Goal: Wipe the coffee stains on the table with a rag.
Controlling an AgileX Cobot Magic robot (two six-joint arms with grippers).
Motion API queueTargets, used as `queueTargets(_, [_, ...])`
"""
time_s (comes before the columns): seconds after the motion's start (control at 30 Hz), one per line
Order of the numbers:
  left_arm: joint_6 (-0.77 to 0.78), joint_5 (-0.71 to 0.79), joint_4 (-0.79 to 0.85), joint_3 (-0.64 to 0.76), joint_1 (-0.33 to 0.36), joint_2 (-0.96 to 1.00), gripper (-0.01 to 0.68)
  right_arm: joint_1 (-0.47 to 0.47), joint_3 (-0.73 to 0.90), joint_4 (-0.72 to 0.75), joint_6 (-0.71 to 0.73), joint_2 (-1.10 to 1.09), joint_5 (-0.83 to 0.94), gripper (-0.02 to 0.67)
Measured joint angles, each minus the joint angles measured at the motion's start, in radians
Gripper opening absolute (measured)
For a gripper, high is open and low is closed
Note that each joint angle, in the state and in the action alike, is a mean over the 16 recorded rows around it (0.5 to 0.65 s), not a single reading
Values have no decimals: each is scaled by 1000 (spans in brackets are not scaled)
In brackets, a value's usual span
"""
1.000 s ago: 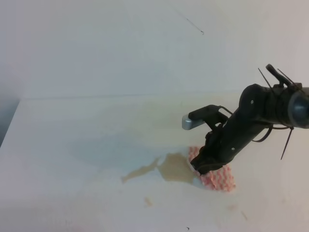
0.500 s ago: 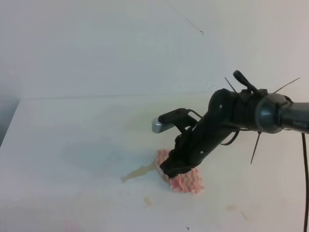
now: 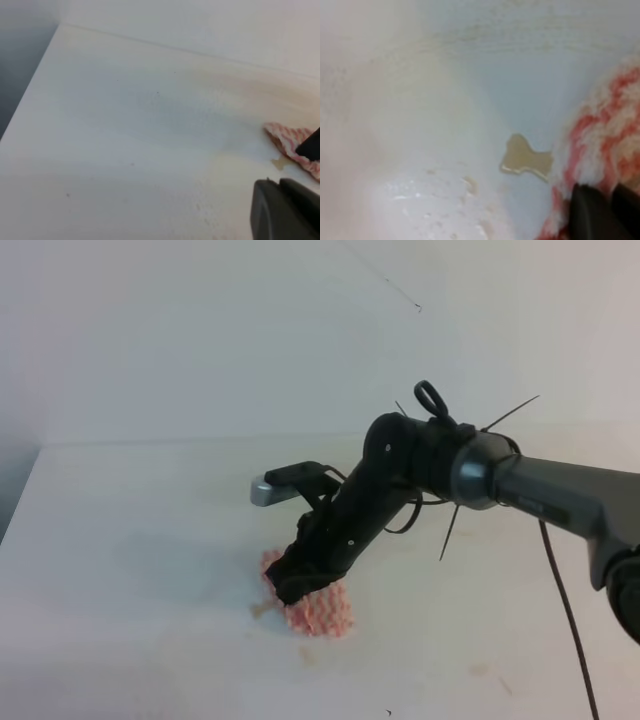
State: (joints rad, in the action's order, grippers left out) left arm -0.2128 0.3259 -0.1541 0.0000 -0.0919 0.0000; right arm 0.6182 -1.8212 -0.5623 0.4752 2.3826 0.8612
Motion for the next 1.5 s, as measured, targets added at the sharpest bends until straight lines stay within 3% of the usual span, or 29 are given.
queueTargets(0.43, [0,0,0,0,0,0,-1,109,-154,183,-112,62,142,6])
queueTargets(0.67, [0,0,0,0,0,0,-1,103,-166,330,-220,57,234,1])
queueTargets(1.1, [0,0,0,0,0,0,-1,-134,-125,373,-298,-3,273,-4])
queueTargets(1.5, [0,-1,0,0,0,0,-1,-307,197,374,-298,-207,-22,5])
